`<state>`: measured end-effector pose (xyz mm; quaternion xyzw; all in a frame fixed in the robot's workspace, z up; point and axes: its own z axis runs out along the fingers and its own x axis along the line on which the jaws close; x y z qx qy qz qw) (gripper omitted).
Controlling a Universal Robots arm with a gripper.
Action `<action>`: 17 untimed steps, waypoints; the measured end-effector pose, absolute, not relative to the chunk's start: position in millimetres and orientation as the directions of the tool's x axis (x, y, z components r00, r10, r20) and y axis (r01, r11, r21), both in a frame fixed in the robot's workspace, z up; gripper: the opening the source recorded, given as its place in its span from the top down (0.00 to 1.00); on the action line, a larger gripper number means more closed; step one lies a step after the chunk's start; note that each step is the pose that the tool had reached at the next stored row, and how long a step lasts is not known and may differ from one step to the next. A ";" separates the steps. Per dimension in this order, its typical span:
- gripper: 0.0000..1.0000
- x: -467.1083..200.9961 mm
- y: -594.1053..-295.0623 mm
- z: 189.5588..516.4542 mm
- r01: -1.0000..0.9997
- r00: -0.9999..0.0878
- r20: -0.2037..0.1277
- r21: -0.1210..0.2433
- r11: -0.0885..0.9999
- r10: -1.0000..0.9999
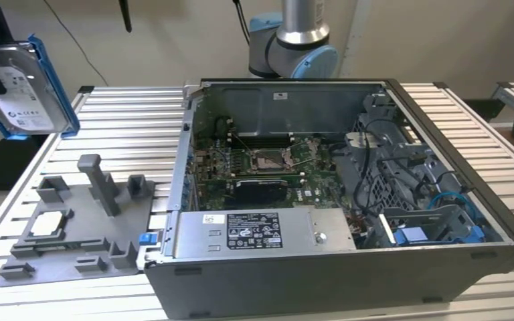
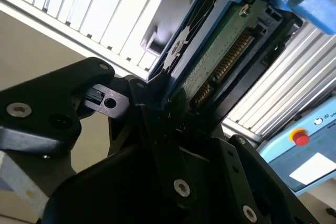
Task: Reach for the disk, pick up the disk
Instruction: 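Pick up the disk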
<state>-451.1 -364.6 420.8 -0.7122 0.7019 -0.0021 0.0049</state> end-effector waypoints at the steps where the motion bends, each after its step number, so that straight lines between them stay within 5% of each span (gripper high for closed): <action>1: 1.00 -451.1 -364.6 423.1 -1.000 0.015 -0.004 -0.010 -0.015 -1.000; 17: 1.00 -451.2 -364.6 457.2 -1.000 0.015 -0.004 -0.013 -0.015 -1.000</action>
